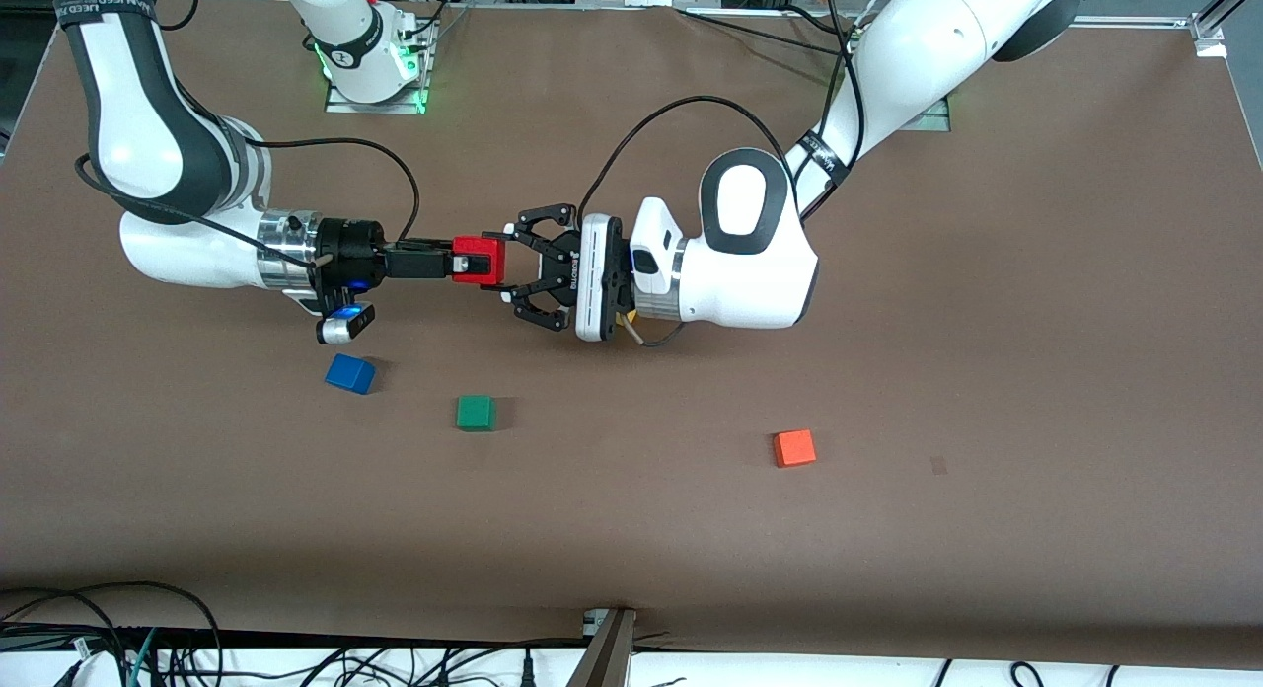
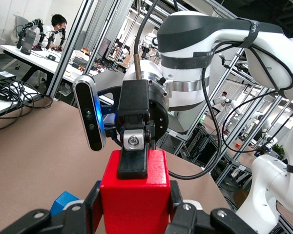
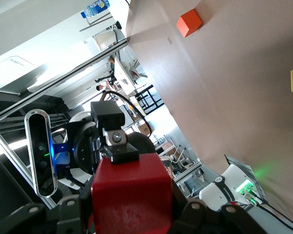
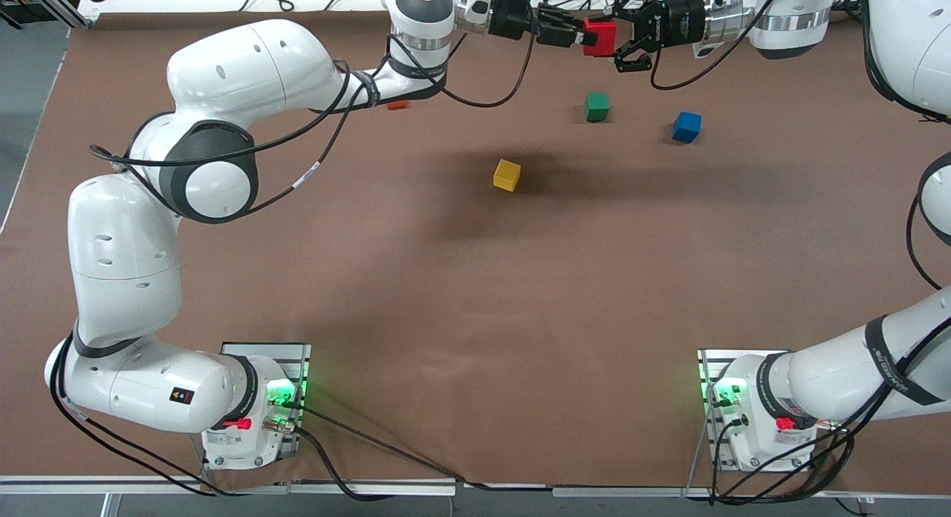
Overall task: Pass red block to right arm, stack on blue
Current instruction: 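Carry the red cube with the right gripper while the left gripper withdraws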
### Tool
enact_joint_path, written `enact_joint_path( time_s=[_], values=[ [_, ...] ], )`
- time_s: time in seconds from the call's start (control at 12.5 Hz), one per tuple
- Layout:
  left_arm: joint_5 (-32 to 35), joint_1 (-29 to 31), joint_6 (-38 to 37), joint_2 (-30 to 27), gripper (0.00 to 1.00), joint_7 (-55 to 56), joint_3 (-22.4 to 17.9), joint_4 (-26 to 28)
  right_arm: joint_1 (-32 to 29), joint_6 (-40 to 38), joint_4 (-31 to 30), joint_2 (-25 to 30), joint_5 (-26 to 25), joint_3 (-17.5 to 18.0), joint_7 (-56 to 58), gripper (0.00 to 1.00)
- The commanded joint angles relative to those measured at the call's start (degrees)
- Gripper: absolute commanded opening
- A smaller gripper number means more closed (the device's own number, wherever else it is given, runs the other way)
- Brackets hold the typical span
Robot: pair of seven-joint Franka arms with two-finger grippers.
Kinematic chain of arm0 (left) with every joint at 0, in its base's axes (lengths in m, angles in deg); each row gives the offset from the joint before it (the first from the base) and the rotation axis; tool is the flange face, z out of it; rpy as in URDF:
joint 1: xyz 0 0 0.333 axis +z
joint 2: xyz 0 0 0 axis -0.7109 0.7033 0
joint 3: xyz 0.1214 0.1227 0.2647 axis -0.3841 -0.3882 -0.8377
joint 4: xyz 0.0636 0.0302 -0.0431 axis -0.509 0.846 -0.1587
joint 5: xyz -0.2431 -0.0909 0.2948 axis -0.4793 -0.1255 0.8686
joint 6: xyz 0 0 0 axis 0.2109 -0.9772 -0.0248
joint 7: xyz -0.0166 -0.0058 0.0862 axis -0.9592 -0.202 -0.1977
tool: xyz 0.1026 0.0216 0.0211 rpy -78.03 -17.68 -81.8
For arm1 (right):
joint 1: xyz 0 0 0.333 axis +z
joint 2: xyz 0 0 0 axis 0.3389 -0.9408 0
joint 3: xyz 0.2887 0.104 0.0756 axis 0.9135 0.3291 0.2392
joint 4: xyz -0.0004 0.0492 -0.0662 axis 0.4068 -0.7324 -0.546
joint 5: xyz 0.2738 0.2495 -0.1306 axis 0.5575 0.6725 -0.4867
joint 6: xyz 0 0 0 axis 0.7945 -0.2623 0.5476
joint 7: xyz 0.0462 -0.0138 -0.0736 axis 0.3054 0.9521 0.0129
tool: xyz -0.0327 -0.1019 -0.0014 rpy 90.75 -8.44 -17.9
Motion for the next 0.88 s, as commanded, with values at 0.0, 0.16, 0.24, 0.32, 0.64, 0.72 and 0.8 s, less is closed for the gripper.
enact_joint_path(
  time_s=[0.0,0.16,0.24,0.32,0.64,0.72,0.8],
  values=[
    [-1.42,0.27,-0.01,0.64,1.0,1.97,-0.19,-1.85,-0.82,-0.02,-0.28,1.11,0.04,-0.39,0.66,0.05],
    [-0.98,0.79,0.07,0.38,1.0,3.2,-0.89,-1.85,-0.82,0.16,0.33,1.11,-1.88,-0.66,0.49,0.05],
    [-0.98,1.23,-0.01,0.29,1.0,3.21,-1.15,-1.85,-0.82,0.16,0.68,1.02,-2.93,-1.01,0.57,0.05],
    [-0.89,2.89,-0.45,0.29,1.0,3.21,-1.24,-1.85,-0.91,0.33,0.77,1.02,-4.86,-1.01,0.66,0.05],
    [11.12,10.27,-8.68,0.2,1.0,3.03,-1.24,-2.02,-1.78,4.02,1.13,0.06,-19.34,-1.8,0.84,0.05],
    [15.41,12.46,-12.28,0.11,1.0,3.03,-1.24,-2.2,-2.14,5.59,1.47,-1.07,-21.9,-1.8,0.92,0.05],
    [19.02,14.75,-14.93,-0.23,1.0,3.03,-1.07,-2.9,-2.4,7.87,1.91,-1.96,-25.58,-1.8,1.1,0.05]
  ],
)
